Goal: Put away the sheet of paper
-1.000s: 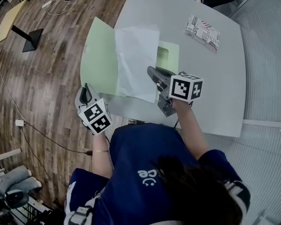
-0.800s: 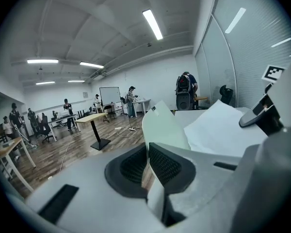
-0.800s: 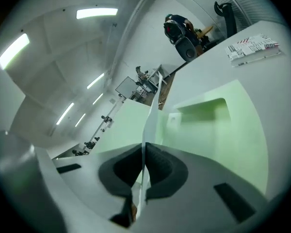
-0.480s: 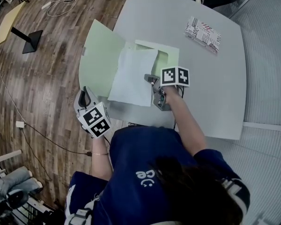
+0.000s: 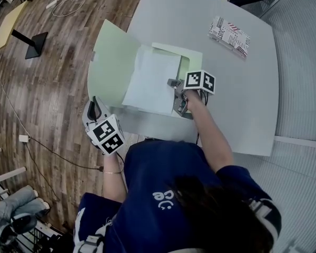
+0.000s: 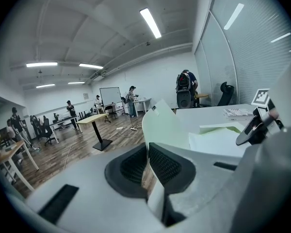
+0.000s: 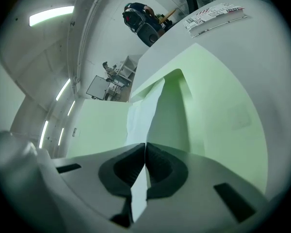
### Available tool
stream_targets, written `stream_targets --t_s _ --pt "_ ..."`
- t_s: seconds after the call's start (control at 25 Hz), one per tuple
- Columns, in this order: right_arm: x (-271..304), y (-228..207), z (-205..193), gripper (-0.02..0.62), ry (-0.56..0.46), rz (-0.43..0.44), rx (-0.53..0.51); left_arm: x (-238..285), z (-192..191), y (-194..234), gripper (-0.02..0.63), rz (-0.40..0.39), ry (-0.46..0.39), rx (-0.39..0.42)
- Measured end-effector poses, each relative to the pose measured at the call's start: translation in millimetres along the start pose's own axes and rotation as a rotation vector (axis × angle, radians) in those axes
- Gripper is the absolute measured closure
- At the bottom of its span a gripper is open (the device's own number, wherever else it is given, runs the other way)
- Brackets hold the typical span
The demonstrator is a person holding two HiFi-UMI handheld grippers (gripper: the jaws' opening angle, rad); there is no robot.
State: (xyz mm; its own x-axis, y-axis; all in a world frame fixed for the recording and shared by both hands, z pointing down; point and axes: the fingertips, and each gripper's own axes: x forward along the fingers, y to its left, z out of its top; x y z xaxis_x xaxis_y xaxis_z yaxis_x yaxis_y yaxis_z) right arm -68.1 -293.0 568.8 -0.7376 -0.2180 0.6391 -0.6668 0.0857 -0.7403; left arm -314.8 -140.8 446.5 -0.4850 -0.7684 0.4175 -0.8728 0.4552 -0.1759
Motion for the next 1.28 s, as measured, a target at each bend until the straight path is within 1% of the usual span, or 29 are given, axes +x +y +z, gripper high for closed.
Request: stream_targets --t_s 0.12,0.2,0.32,0.48,0.56,0.64,0.72,0.84,0.88,0.96,1.04,1.12,1.2,1.28 --pt "3 -4 4 0.586 -0.003 -0.016 -0.005 -1 2 0 0.592 0.000 0.000 -0.011" --pt "3 -3 13 0.586 -0.039 0.004 -0.028 -1 3 -3 0.592 -0.003 -0.001 -0.007" --pt "4 4 26 0.586 -0.103 0.026 -0.113 0 0 -3 0.592 -0.006 0.004 -0.019" --pt "5 8 38 0.586 -0.181 -0.018 -0.254 0 0 1 0.592 -0.015 0.003 -0.020" --pt "6 8 39 0.586 -0.187 -0.032 -0.317 0 0 0 0.592 -0.017 0.001 -0.018" --pt "7 8 37 0.586 -0.177 -0.053 -0.347 -1 1 0 0.592 -0.013 -0.002 -0.013" --pt "7 4 34 0.586 -0.158 -0.110 -0.336 -2 2 -1 0.592 -0.011 -0.006 -0.007" --pt "4 -7 23 0.584 -0.113 -0.227 -0.255 -3 5 -1 0.592 -0.008 -0.011 -0.001" --pt "4 -9 19 0.586 -0.101 -0.257 -0.245 -4 5 -1 0.592 -0.008 -0.012 0.000" --pt "3 -15 12 0.586 -0.076 -0.332 -0.250 -5 5 -2 0.592 -0.012 -0.016 0.004" --pt "-2 -24 9 0.584 -0.063 -0.440 -0.264 -5 5 -2 0.592 -0.018 -0.021 0.007" --pt "-10 -32 10 0.520 -0.070 -0.545 -0.294 -6 5 -3 0.592 -0.022 -0.026 0.006" --pt "-19 -37 11 0.532 -0.090 -0.604 -0.313 -7 5 -3 0.592 -0.026 -0.031 0.005" --pt "-28 -39 13 0.555 -0.117 -0.633 -0.309 -8 6 -2 0.592 -0.030 -0.037 0.006"
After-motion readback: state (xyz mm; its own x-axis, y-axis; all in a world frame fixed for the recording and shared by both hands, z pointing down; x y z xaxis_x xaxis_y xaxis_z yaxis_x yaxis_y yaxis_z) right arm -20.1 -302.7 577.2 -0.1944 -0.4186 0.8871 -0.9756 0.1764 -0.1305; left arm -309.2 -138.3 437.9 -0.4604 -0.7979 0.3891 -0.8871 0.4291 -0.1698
